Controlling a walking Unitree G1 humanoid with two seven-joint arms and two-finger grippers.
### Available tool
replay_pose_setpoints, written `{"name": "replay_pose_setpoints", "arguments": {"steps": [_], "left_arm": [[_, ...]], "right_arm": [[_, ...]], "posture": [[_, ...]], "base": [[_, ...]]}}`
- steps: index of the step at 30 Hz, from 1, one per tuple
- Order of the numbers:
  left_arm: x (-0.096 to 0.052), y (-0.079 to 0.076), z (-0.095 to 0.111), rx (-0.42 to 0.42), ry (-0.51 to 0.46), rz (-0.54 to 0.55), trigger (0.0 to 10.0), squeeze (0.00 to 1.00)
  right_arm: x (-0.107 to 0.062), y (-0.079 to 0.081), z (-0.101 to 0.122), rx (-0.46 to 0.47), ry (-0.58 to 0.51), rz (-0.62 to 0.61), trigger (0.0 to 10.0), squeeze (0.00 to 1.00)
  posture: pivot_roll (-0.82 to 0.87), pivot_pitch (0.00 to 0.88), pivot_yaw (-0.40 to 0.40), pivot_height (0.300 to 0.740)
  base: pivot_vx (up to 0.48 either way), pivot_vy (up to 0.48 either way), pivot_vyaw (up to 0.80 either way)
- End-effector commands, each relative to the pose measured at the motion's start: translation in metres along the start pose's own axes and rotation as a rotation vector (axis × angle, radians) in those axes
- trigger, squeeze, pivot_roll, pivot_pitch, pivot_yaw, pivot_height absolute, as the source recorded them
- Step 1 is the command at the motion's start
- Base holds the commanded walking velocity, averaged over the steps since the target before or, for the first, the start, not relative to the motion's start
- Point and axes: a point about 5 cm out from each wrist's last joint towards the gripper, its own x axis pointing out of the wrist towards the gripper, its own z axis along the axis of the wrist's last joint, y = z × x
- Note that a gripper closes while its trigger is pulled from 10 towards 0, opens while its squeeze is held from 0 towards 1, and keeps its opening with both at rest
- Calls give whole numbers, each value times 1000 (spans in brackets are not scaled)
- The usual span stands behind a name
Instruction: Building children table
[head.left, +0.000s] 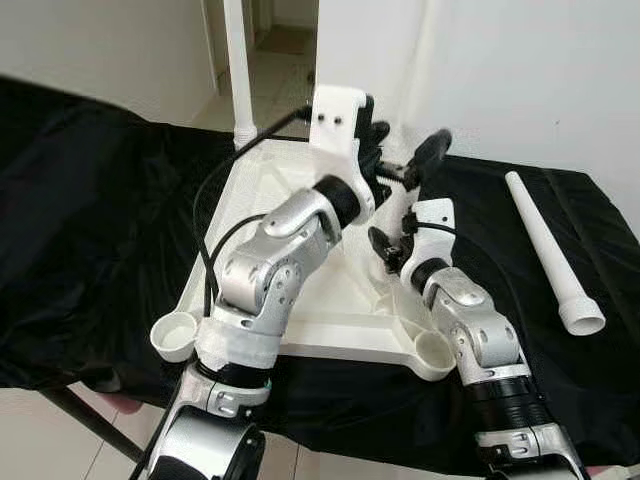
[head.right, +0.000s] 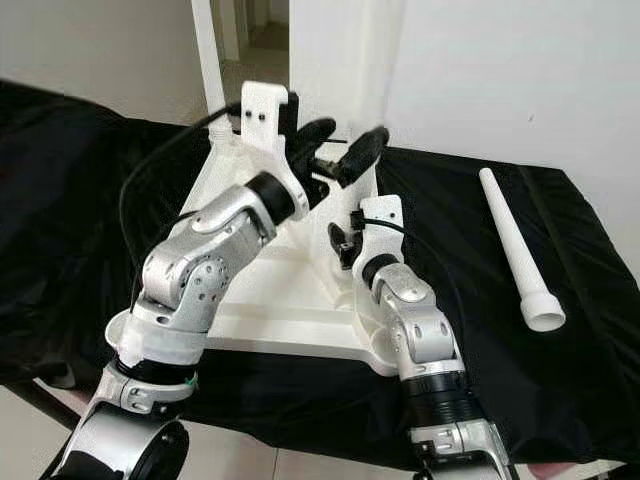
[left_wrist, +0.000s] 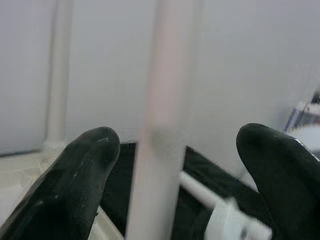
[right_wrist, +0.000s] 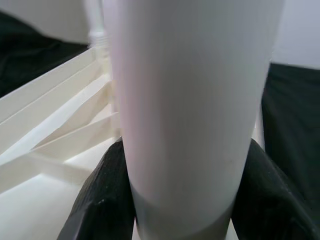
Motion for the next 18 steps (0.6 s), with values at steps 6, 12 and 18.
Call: {"name": "replay_pose_setpoints", "arguments": {"steps": [6, 12, 18], "left_arm": [[-22, 3, -32, 98, 115, -38, 10000, 0], [-36, 7, -44, 194, 142, -25, 10000, 0], [-60, 12, -67, 302, 198, -34, 10000, 0]], "right_arm": [[-18, -4, 0, 7, -68, -39, 10000, 0], [-25, -4, -2, 10, -88, -48, 10000, 0], [-40, -3, -7, 21, -116, -63, 10000, 0]], "posture": [[14, 38, -19, 740], [13, 46, -17, 740], [8, 55, -13, 740]], "base": [[0, 0, 0], [0, 0, 0], [0, 0, 0]]}}
